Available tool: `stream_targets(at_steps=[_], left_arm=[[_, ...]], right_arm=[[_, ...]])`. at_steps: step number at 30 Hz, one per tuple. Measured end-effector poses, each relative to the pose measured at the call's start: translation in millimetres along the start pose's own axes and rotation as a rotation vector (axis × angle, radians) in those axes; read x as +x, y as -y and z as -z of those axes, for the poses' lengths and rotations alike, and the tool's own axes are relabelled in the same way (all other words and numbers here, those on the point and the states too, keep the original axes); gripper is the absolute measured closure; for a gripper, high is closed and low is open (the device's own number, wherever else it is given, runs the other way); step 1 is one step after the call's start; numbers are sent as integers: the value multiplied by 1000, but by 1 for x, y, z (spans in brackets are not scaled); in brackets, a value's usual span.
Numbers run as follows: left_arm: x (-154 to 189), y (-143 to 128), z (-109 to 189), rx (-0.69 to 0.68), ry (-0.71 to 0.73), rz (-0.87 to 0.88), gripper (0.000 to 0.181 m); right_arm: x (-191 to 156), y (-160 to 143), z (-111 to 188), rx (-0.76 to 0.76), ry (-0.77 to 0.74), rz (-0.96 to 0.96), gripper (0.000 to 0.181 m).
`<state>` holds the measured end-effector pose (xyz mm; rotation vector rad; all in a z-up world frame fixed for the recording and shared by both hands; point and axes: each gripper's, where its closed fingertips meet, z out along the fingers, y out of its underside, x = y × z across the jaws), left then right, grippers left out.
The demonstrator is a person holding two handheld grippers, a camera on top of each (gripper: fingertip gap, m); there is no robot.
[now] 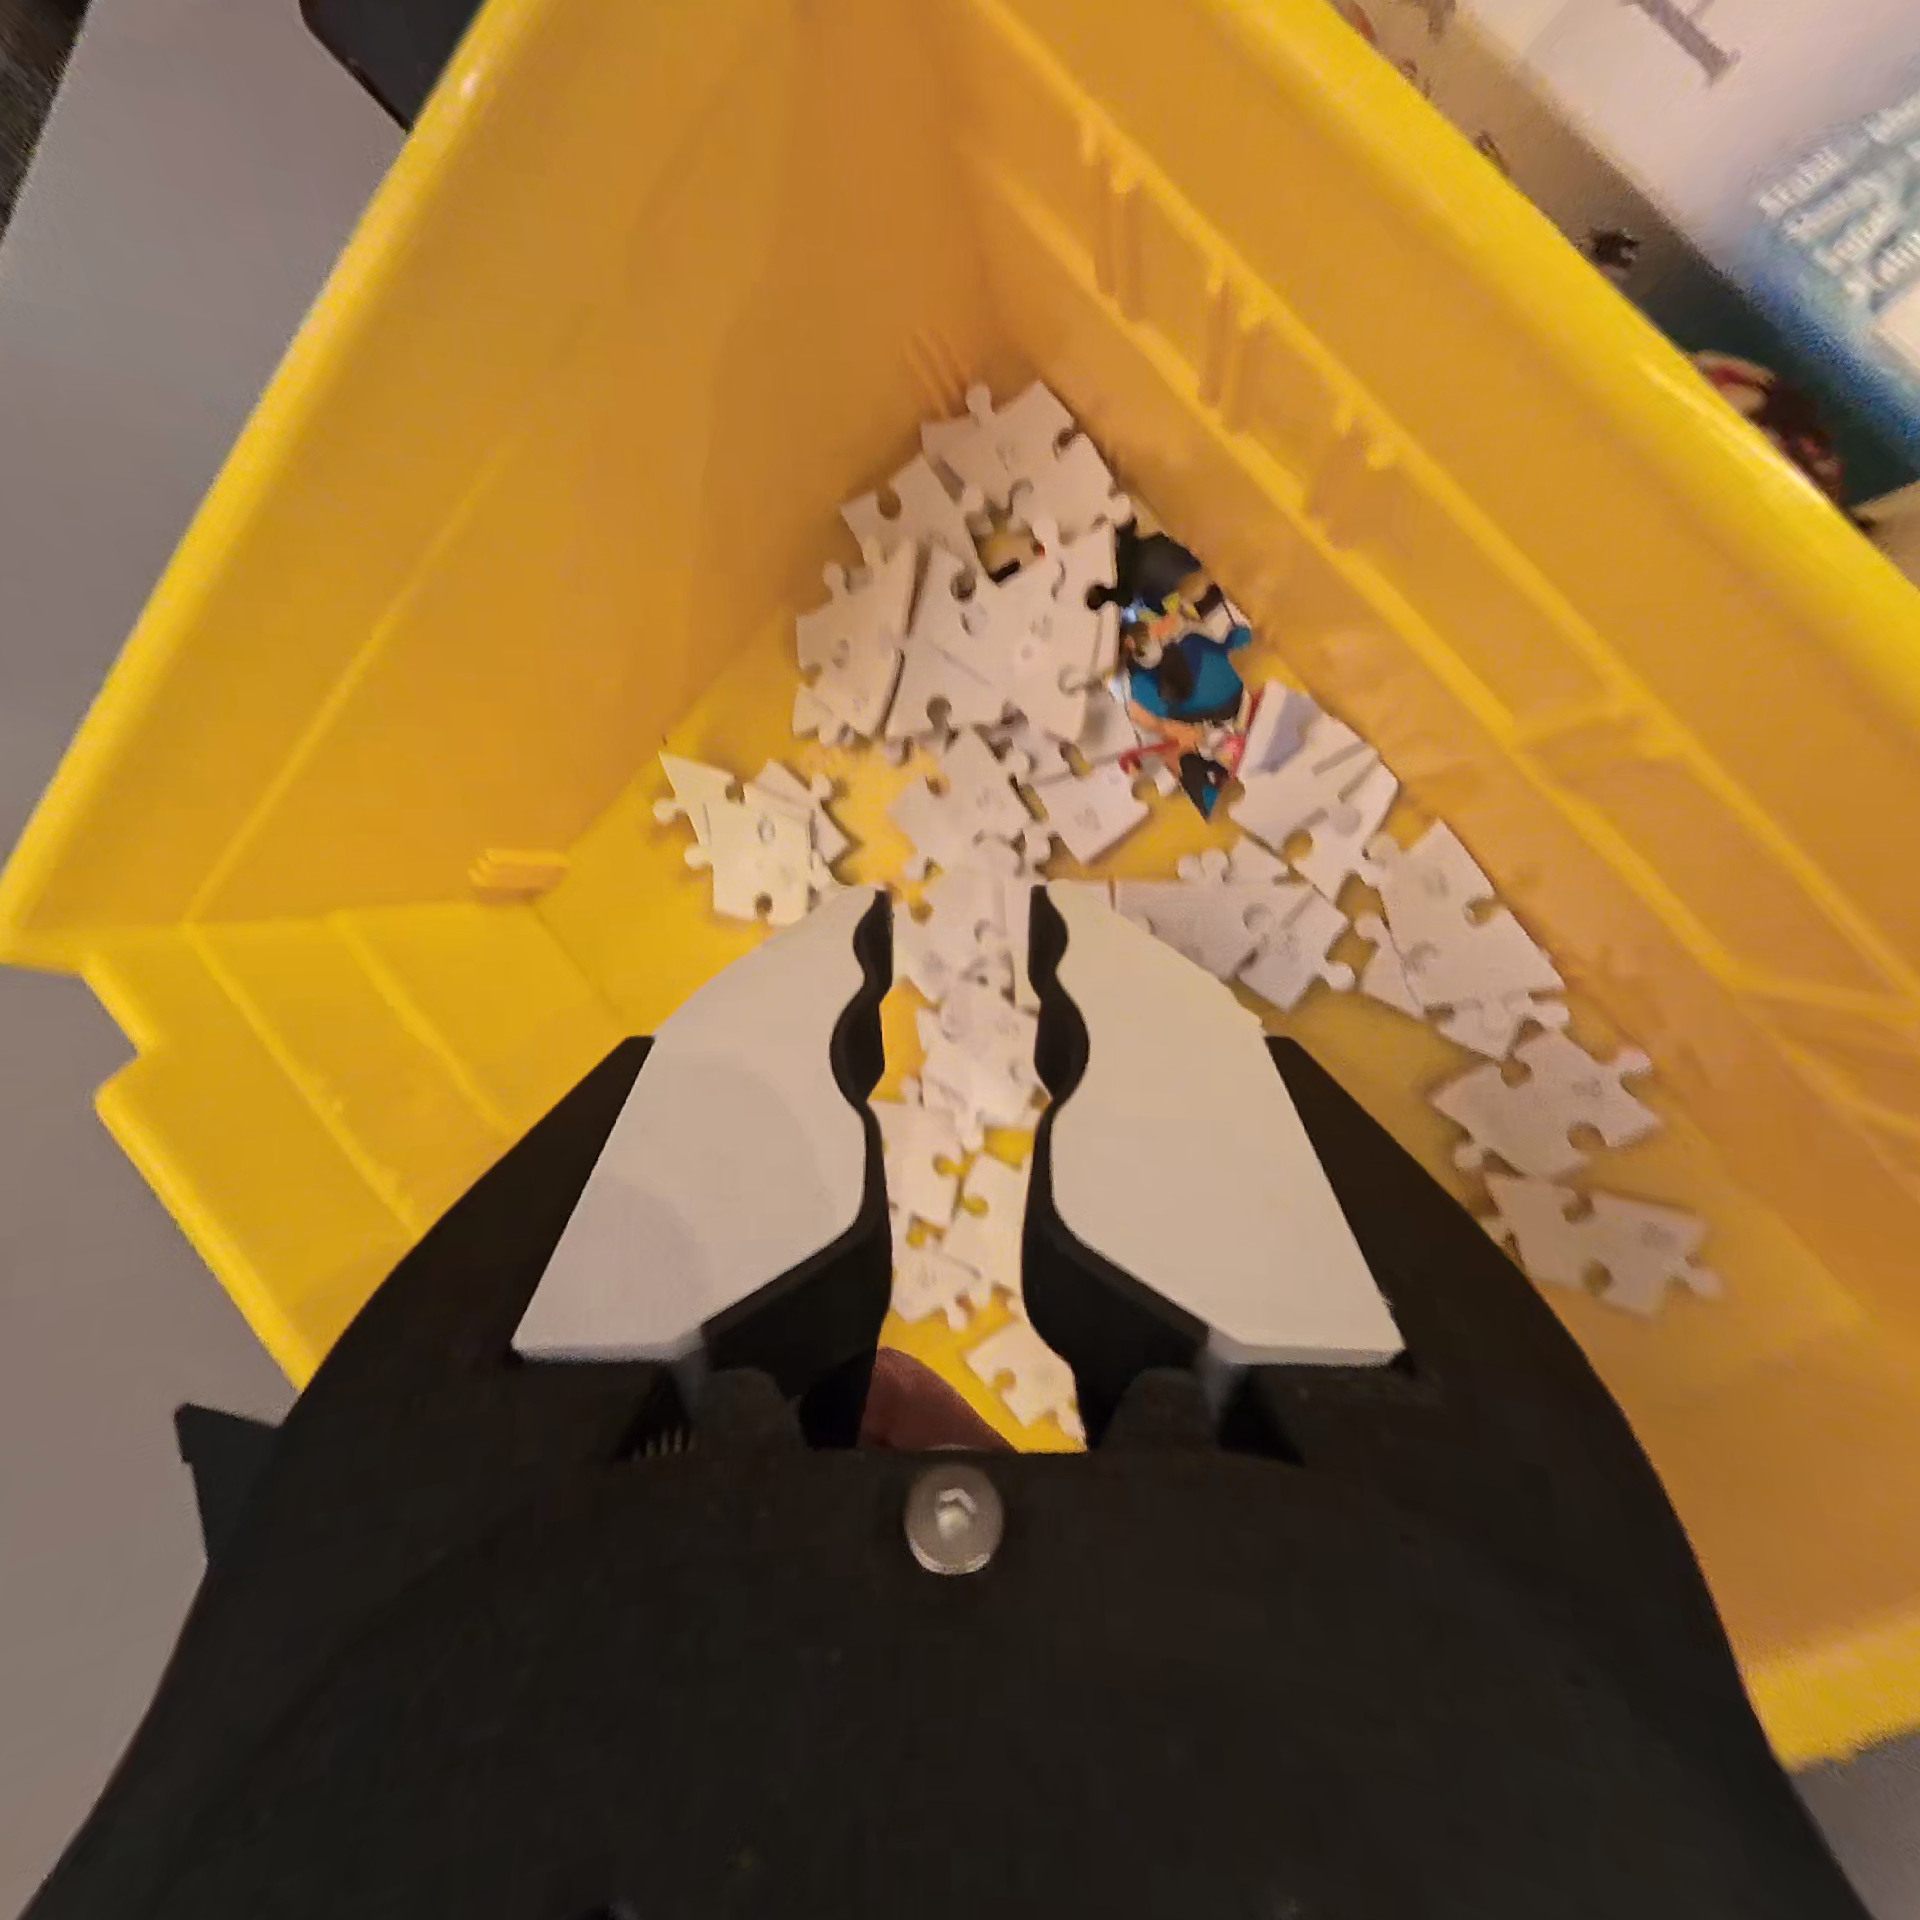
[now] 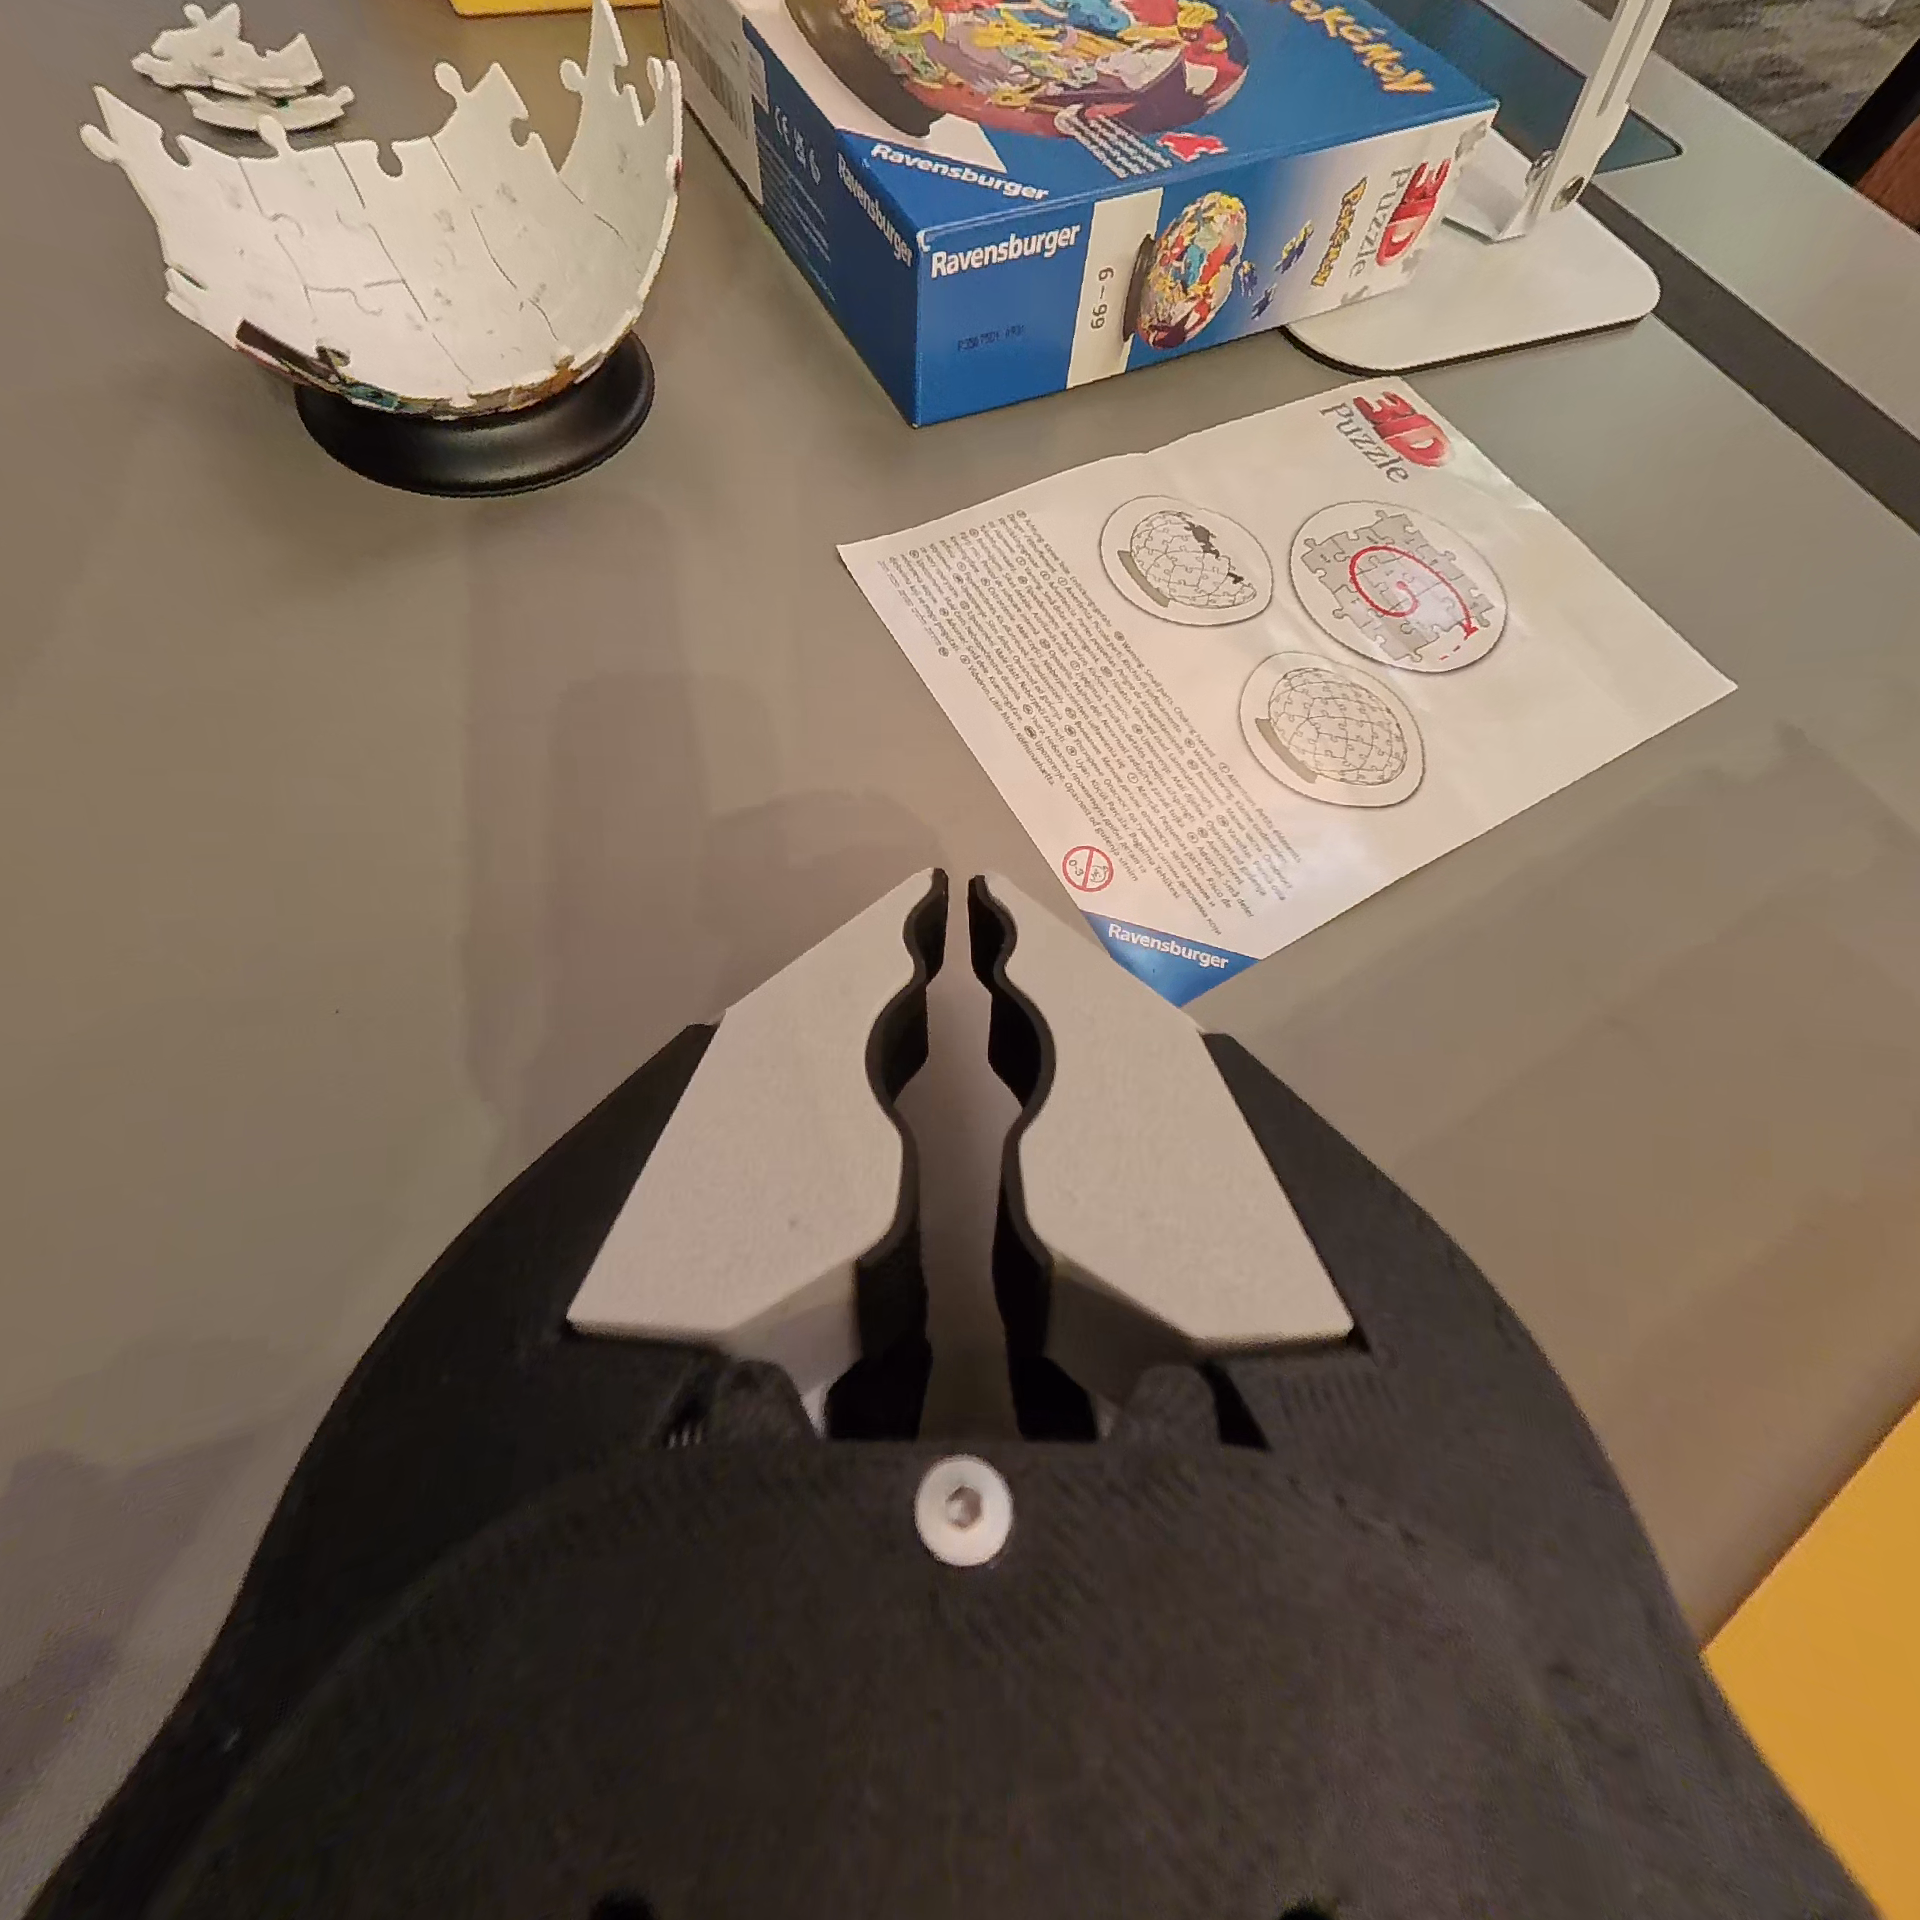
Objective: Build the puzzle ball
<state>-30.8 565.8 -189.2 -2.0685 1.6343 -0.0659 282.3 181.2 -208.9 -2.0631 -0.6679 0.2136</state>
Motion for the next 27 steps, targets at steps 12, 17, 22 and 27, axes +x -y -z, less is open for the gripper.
stream_targets(at_steps=[12, 17, 22, 27], left_arm=[[-8, 26, -54, -3, -15, -15, 162], [-5, -8, -51, -153, -13, -48, 181], [-4, -16, -31, -139, -21, -41, 177], [-18, 30, -27, 83, -27, 22, 171]], right_arm=[[4, -5, -4, -36, 3, -43, 179], [6, -6, -5, -43, 8, -65, 180], [7, -6, -5, -49, 7, -78, 179], [8, -8, -6, -57, 6, -85, 179]])
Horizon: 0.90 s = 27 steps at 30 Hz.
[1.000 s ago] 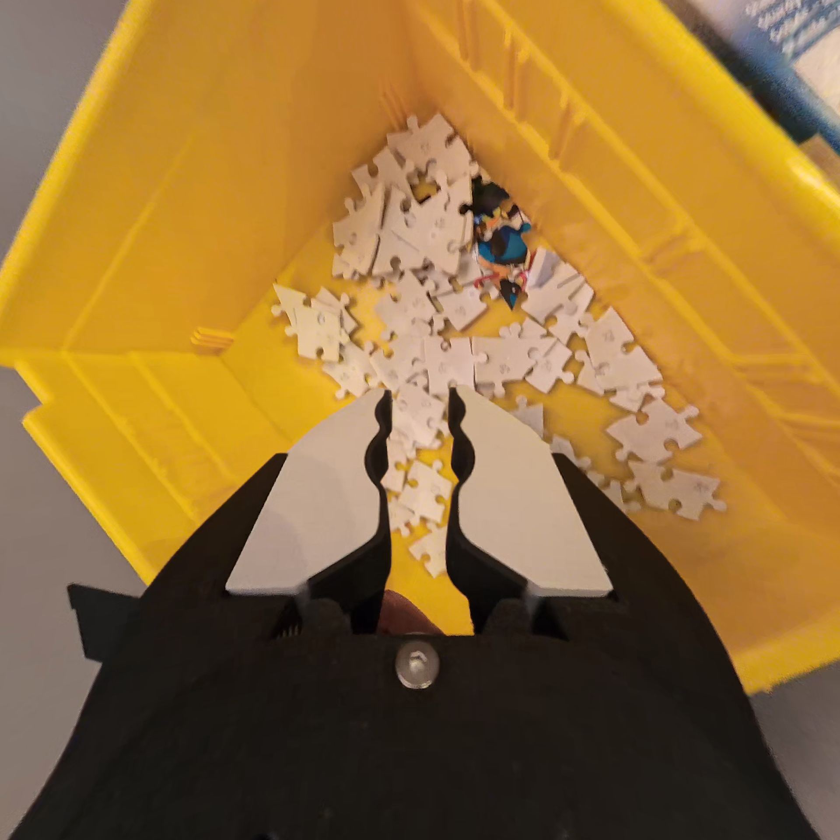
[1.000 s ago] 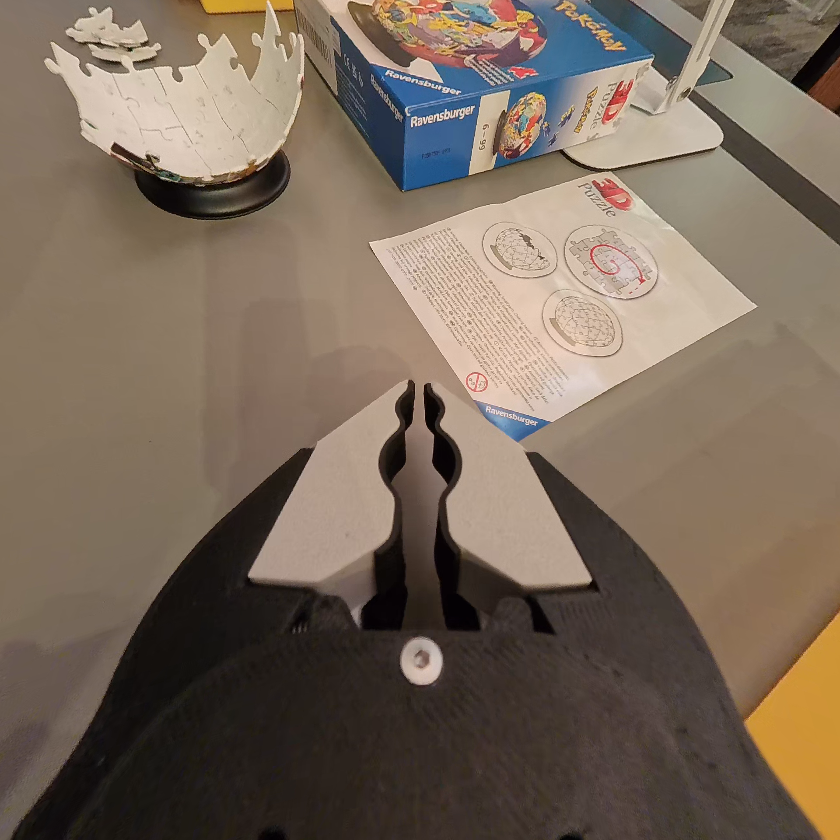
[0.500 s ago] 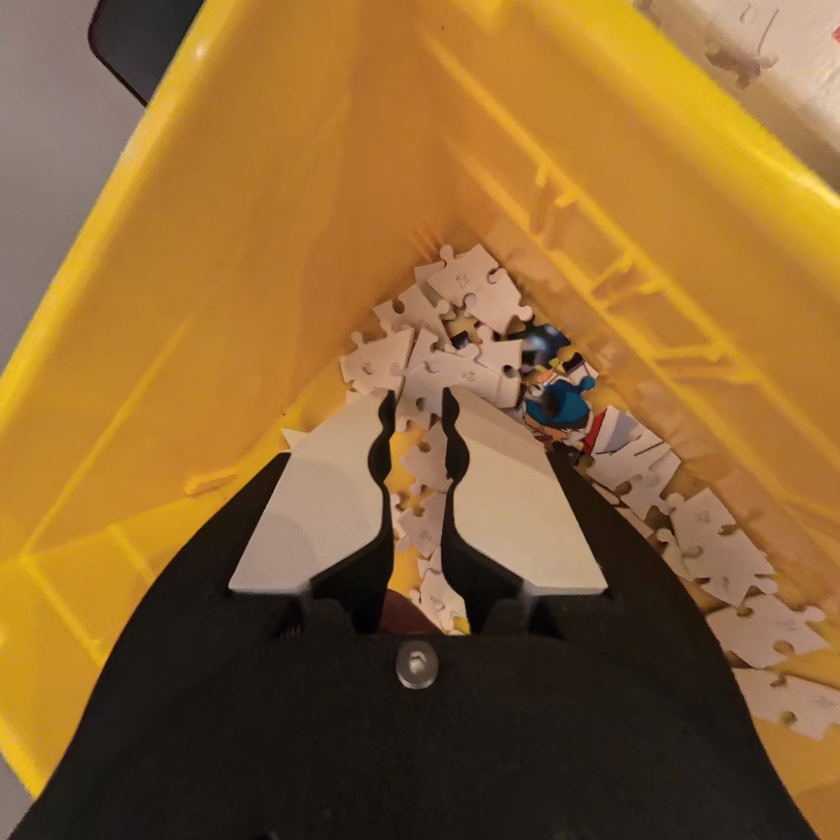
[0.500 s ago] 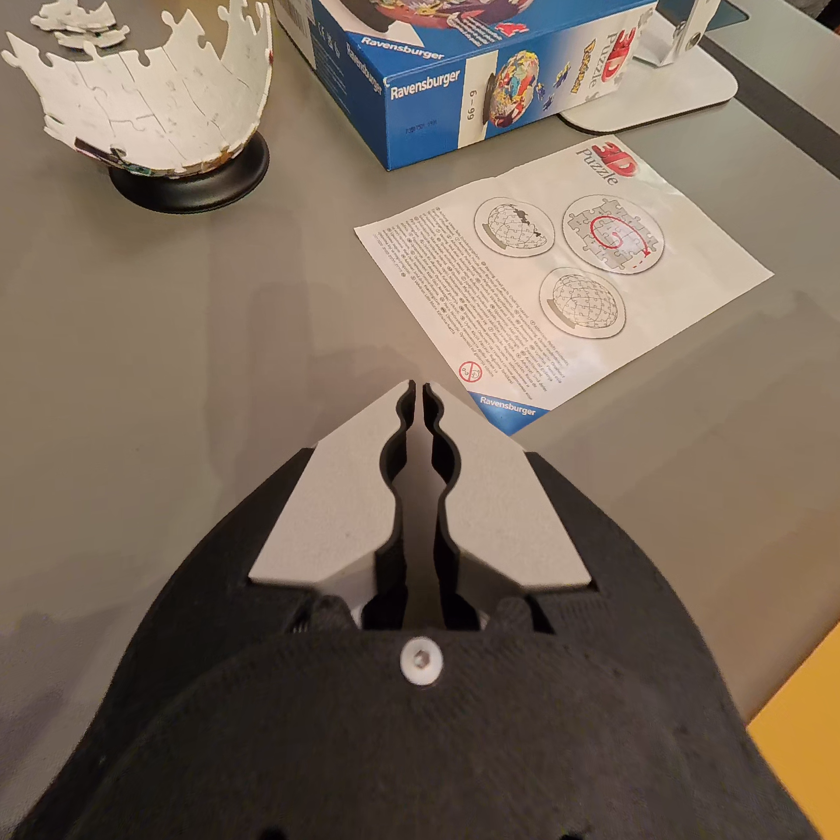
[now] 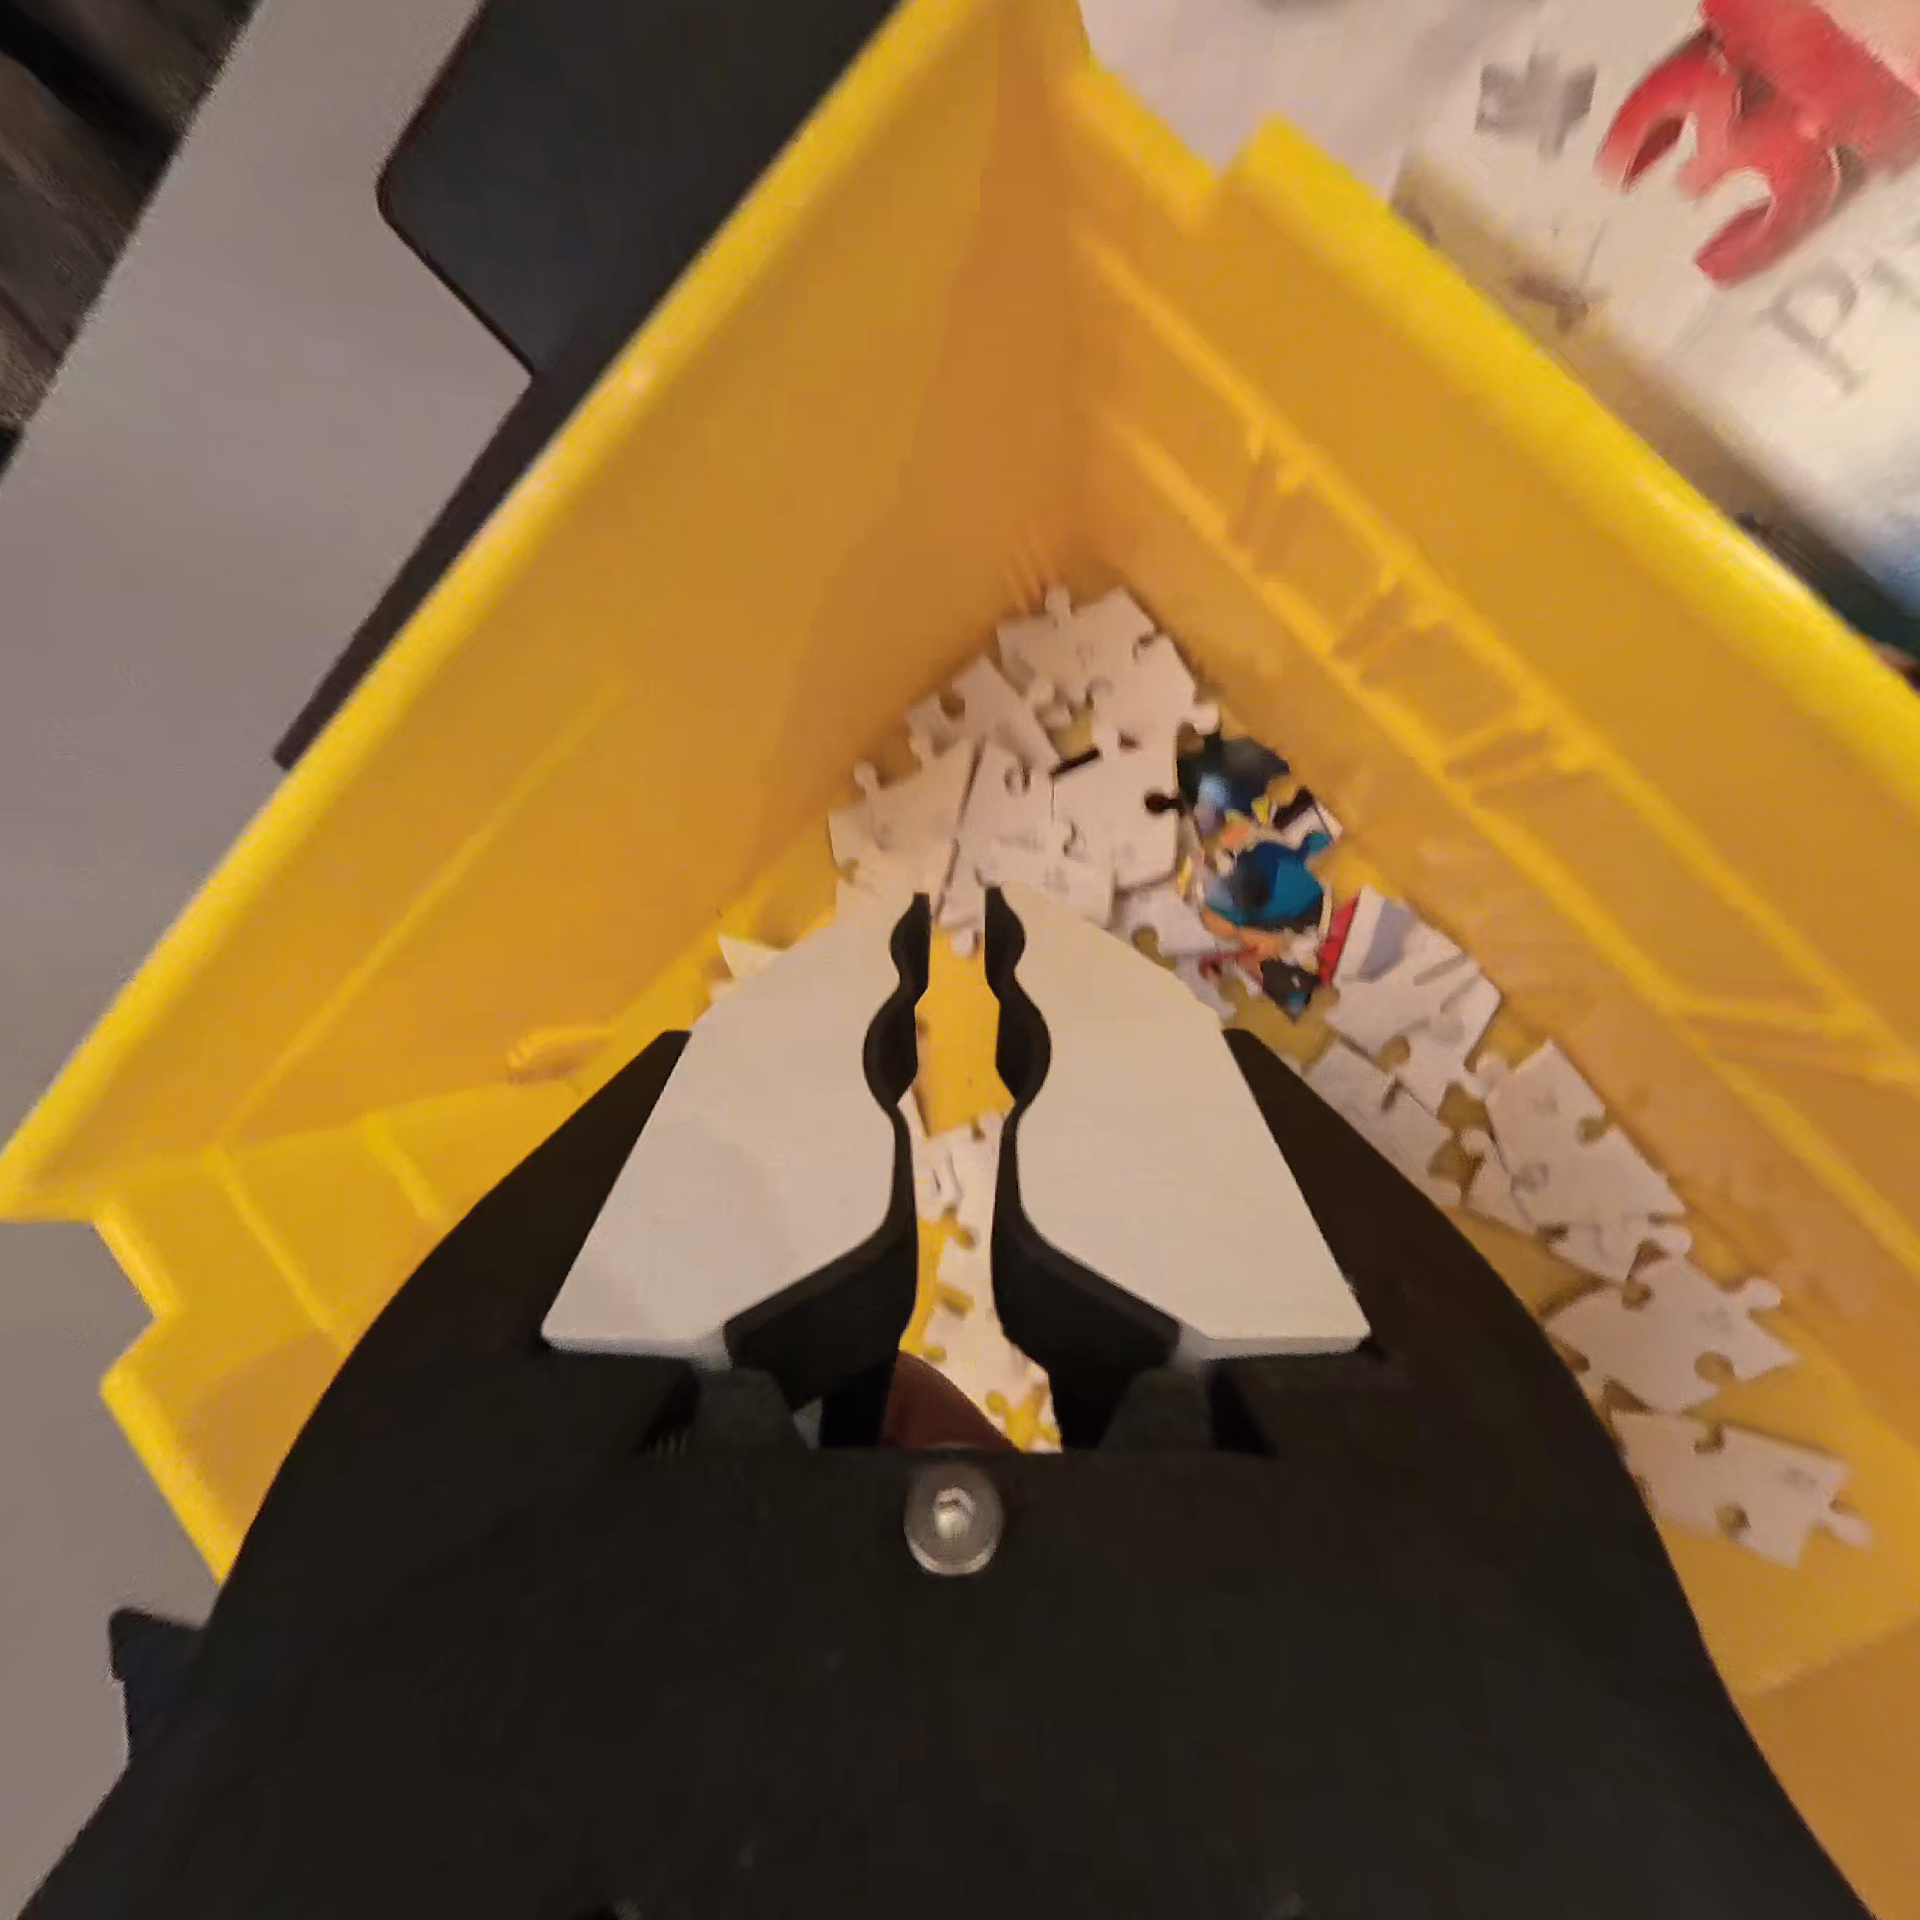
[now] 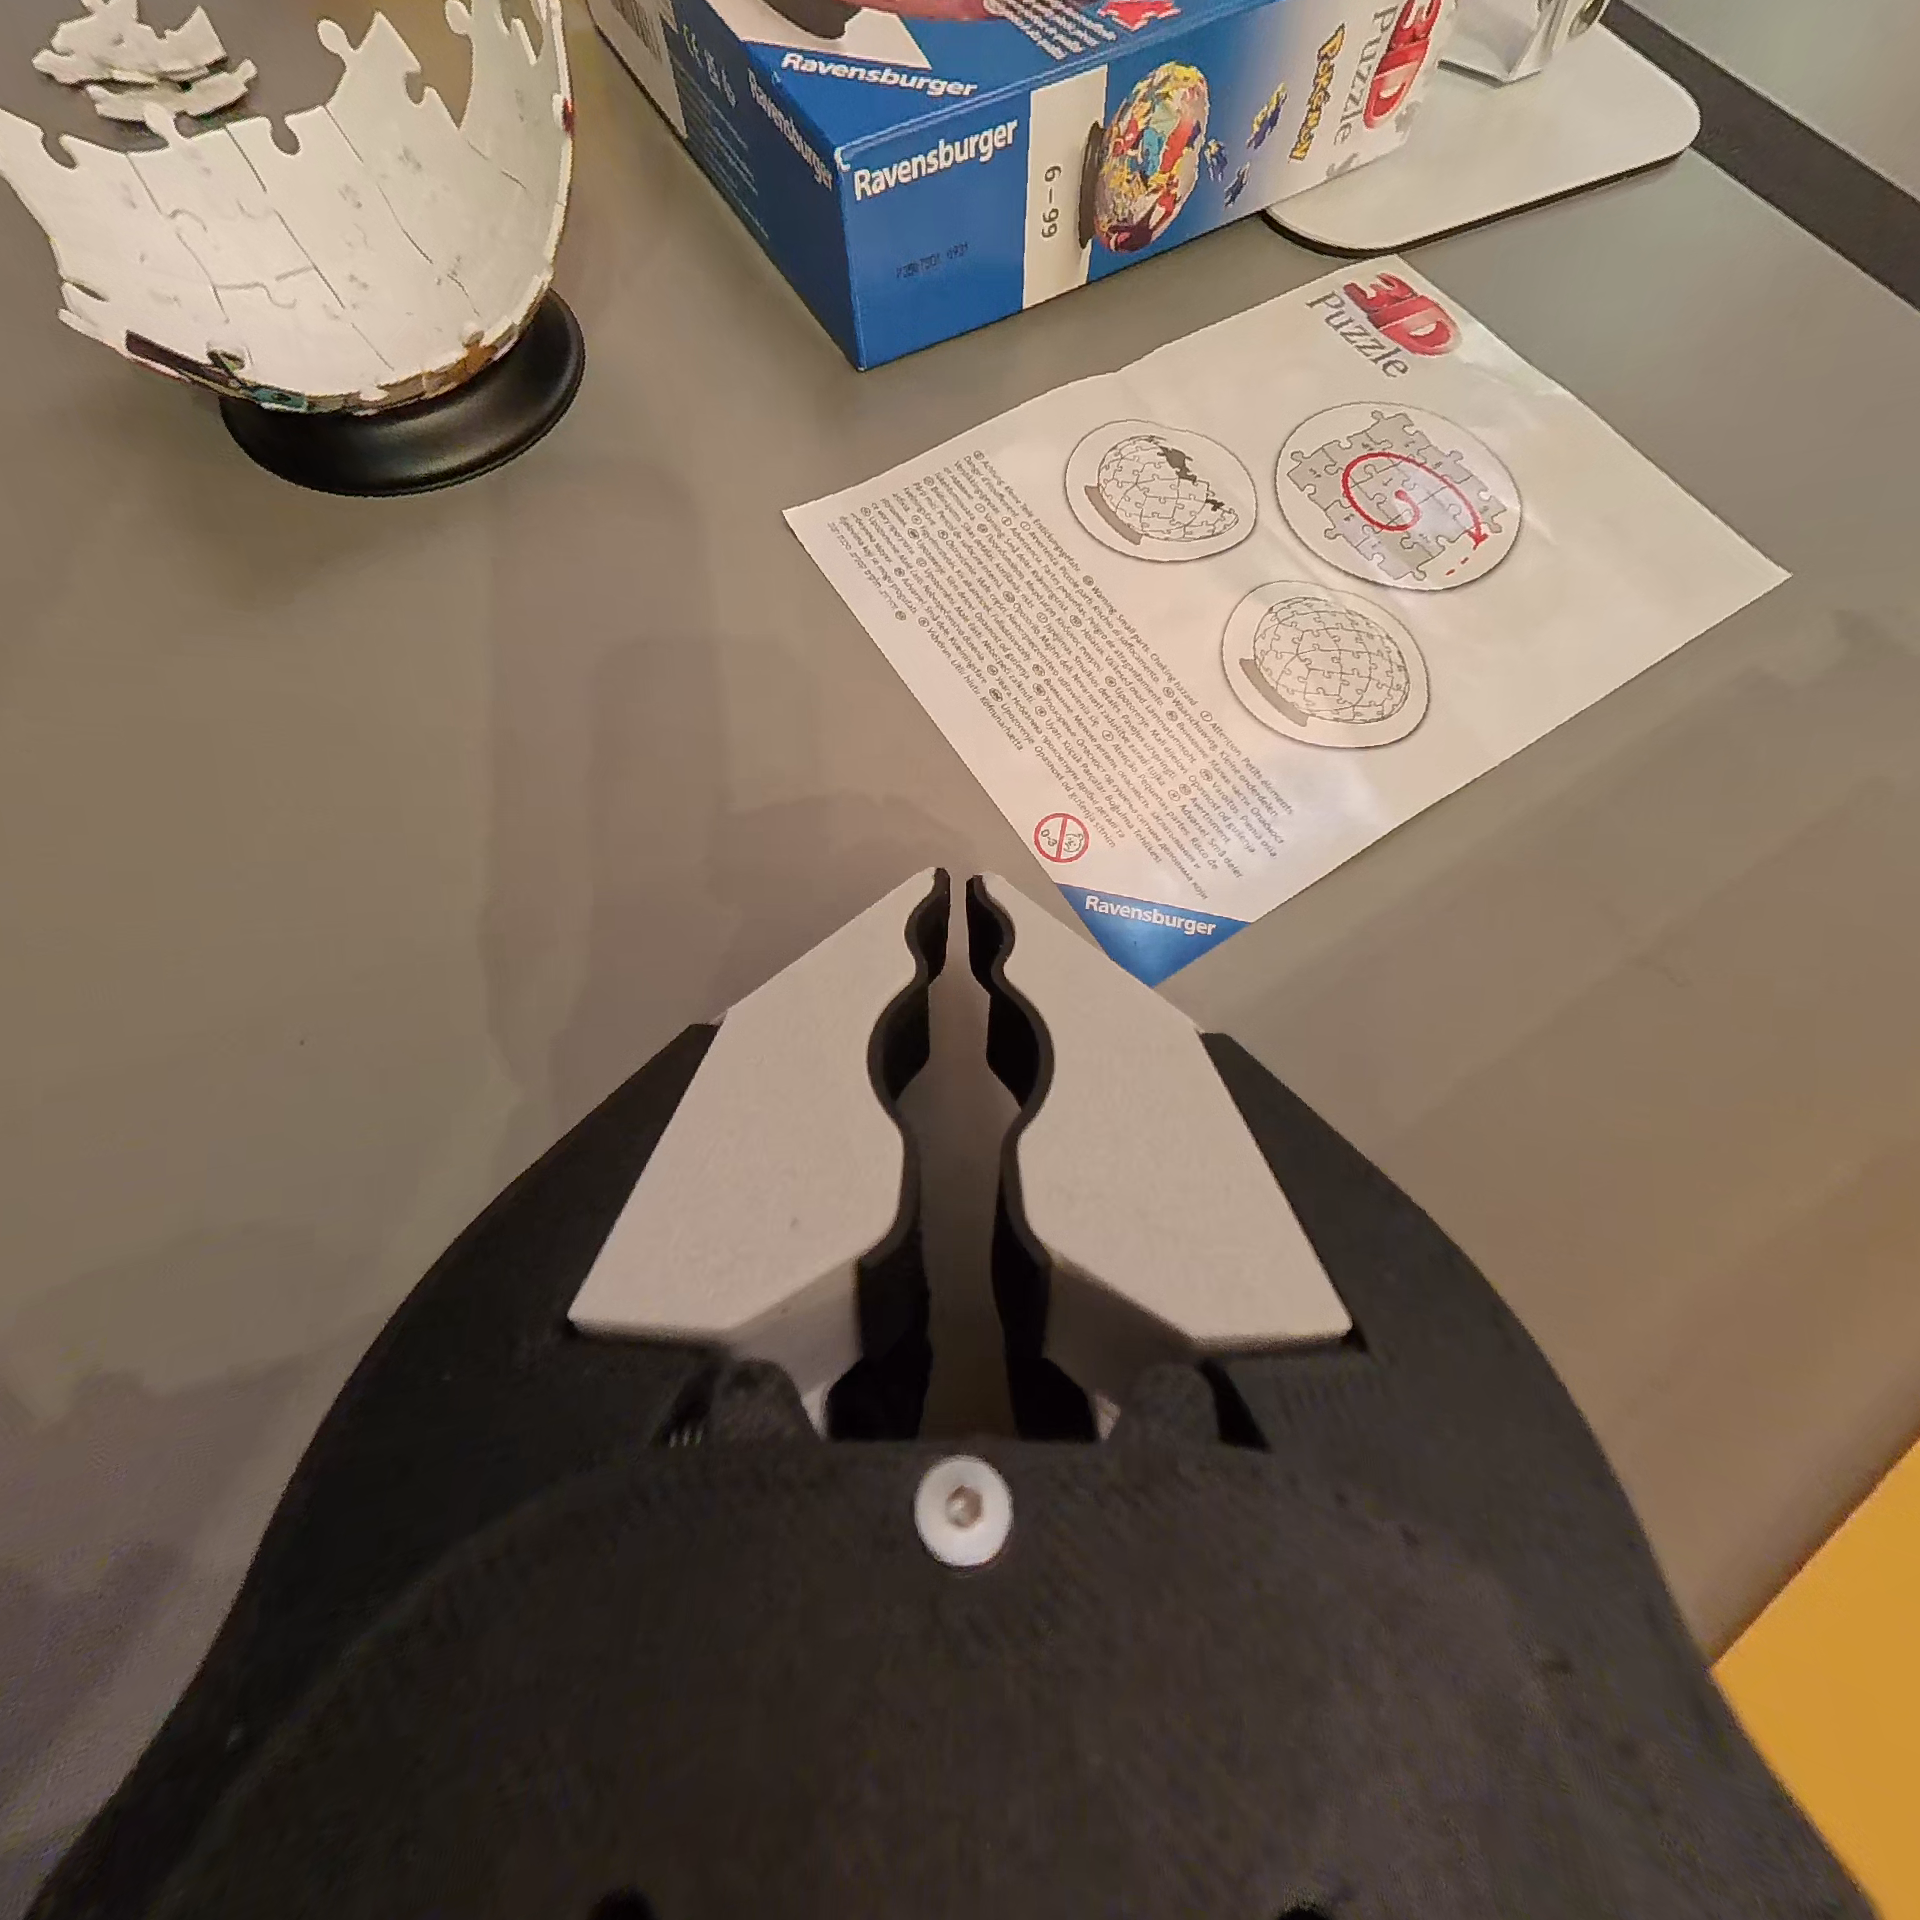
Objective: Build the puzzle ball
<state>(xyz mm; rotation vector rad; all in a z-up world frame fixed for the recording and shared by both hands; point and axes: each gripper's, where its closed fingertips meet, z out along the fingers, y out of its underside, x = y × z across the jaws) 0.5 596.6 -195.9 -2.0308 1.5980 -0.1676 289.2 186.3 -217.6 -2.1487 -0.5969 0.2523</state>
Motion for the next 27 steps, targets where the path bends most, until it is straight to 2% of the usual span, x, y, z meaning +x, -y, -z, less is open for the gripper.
stream_targets(at_steps=[5, 14, 17, 21, 24, 27], left_arm=[[-5, -6, -25, -96, 28, -69, 165], [-16, -11, -34, -110, 41, -143, 157], [-25, -13, -34, -130, 94, -178, 160], [-41, -15, -35, -146, 232, -253, 181], [-41, -22, -38, -154, 211, -228, 181], [-34, -10, -34, -77, 150, -164, 173]], right_arm=[[1, 0, 0, 1, -5, -4, 179], [1, 1, 1, 8, 1, -9, 179], [1, 2, 2, 12, -2, -7, 179], [1, 2, 2, 17, -1, -6, 179], [1, 3, 3, 21, -1, -5, 179], [1, 3, 3, 23, 1, -6, 179]])
